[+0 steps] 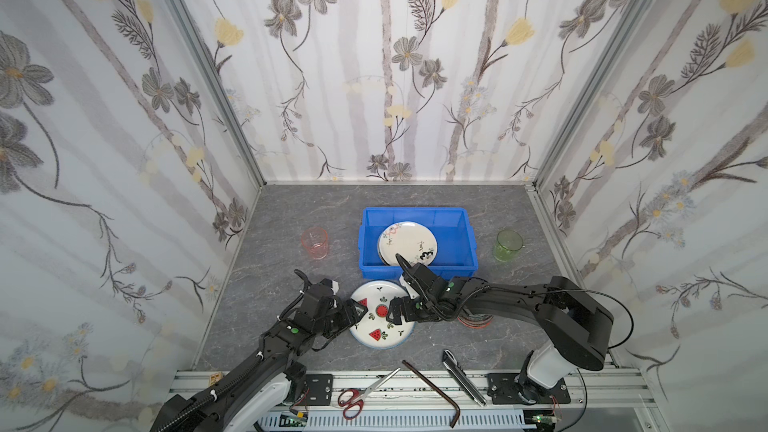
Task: Place the mixed dishes into the plastic bin
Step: 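Pinch the watermelon plate rim with right gripper while left gripper braces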
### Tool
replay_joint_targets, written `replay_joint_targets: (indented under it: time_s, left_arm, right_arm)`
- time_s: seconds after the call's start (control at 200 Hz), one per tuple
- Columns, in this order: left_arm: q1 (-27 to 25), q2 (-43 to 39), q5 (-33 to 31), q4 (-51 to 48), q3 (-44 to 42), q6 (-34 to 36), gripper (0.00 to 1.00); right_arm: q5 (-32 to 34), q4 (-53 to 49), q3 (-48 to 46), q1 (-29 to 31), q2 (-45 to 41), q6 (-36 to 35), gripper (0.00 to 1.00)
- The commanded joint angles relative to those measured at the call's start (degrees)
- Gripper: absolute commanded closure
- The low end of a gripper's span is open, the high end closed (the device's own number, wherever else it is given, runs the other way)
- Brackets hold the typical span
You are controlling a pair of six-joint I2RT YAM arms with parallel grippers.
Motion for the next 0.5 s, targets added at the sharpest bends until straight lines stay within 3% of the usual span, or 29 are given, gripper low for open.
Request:
replay_joint_targets:
  time_s: [0.0,0.495]
  left_arm:
    - [0.0,-0.6,3.1,6.0,-0.4,-0.8,0.36]
    - [0.1,-0.4,3.6,6.1,-0.7,-1.0,0.60]
  right_arm:
    - [-3.4,4.8,0.9,0.3,0.4,-0.3,0.00]
    - [-1.2,2.5,0.6,0.2,0.3,0.0,0.00]
